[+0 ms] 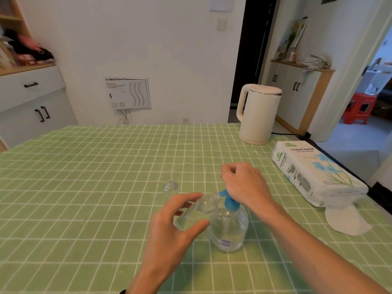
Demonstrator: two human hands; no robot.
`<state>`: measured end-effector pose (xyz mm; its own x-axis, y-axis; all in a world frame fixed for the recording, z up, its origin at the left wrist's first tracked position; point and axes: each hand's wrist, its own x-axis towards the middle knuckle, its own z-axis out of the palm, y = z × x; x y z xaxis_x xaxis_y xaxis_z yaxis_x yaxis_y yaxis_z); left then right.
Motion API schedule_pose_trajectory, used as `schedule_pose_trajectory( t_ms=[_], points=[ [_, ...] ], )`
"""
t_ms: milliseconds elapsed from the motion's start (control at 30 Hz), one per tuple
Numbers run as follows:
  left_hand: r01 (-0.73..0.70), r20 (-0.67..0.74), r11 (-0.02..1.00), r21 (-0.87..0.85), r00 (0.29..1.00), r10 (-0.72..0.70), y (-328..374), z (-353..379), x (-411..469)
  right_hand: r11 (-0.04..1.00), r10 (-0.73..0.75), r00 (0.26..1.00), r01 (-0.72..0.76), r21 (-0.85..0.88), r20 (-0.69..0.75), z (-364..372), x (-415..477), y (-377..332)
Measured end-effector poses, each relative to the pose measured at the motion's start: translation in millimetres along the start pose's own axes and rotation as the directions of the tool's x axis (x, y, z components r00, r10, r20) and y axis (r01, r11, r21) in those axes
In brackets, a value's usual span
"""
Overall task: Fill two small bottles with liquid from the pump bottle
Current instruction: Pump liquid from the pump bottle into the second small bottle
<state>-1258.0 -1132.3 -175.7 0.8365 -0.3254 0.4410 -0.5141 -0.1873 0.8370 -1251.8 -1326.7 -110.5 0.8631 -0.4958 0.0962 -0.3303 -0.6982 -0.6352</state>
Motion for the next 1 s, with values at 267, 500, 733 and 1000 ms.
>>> schedule_pose_trajectory(
  t_ms=[267,500,733,1000],
  points=[
    [0.006,0.009,1.0,0.016,1.0,-0.006,-2.8,3.2,1.2,0.999,0.043,0.999,-0.043,0.032,0.008,5.2,-1.7,4.1],
    [0.009,0.007,1.0,0.012,1.0,-0.01,-0.1,1.9,-0.5,0.999,0.015,1.0,-0.014,0.049,-0.024,1.7,-2.9,1.2],
    [0.003,0.004,1.0,0.002,1.0,-0.003,0.5,1.0,0.2,1.0,-0.005,0.999,0.006,0.017,-0.04,-1.4,-1.6,-1.2],
    [-0.011,0.0,1.0,0.009,1.0,0.011,-3.9,3.0,-0.1,0.999,0.033,0.999,-0.032,0.028,-0.032,6.2,-3.7,2.9]
  ],
)
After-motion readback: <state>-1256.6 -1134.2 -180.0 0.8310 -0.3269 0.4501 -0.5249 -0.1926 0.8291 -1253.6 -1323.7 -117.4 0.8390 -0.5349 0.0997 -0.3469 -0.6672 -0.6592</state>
